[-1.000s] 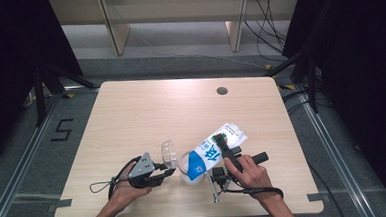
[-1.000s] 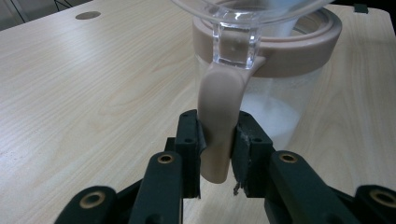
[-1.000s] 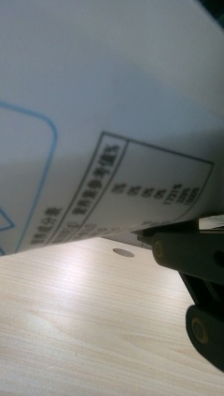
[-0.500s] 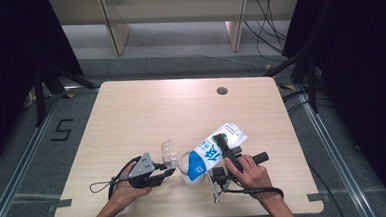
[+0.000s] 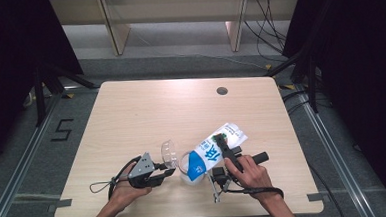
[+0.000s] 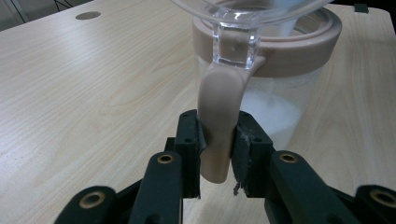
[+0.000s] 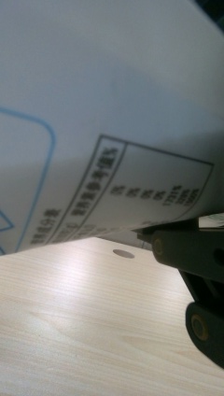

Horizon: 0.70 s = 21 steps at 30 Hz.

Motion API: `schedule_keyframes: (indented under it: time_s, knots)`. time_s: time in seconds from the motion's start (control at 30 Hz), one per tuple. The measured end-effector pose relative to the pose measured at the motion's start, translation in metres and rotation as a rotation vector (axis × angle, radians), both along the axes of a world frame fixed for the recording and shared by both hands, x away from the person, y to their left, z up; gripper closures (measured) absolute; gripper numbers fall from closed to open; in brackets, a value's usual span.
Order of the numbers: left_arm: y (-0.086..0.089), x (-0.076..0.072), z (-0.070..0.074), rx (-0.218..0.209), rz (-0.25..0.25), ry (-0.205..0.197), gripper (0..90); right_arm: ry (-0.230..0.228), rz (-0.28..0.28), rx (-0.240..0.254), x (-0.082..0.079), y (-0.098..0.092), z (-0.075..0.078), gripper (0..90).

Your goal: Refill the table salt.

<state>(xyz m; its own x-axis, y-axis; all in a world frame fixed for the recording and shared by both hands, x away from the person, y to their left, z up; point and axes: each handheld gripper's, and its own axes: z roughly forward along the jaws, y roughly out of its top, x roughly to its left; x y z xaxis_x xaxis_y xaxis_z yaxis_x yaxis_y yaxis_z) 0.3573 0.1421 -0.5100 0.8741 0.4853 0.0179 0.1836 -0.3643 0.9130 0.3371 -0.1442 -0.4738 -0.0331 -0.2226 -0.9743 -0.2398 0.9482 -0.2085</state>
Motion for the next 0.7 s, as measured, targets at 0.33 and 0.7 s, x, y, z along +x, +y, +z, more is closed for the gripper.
schedule_keyframes:
  time_s: [0.33, 0.7]
  knots:
    - [0.0, 0.0, 0.0, 0.0, 0.0, 0.0, 73.1, 0.0, 0.003, -0.005, -0.0001, 0.0001, 0.0007, 63.7]
    - [0.0, 0.0, 0.0001, 0.001, 0.0, -0.001, 73.1, -0.005, 0.009, -0.023, 0.0008, 0.0003, 0.0027, 63.9]
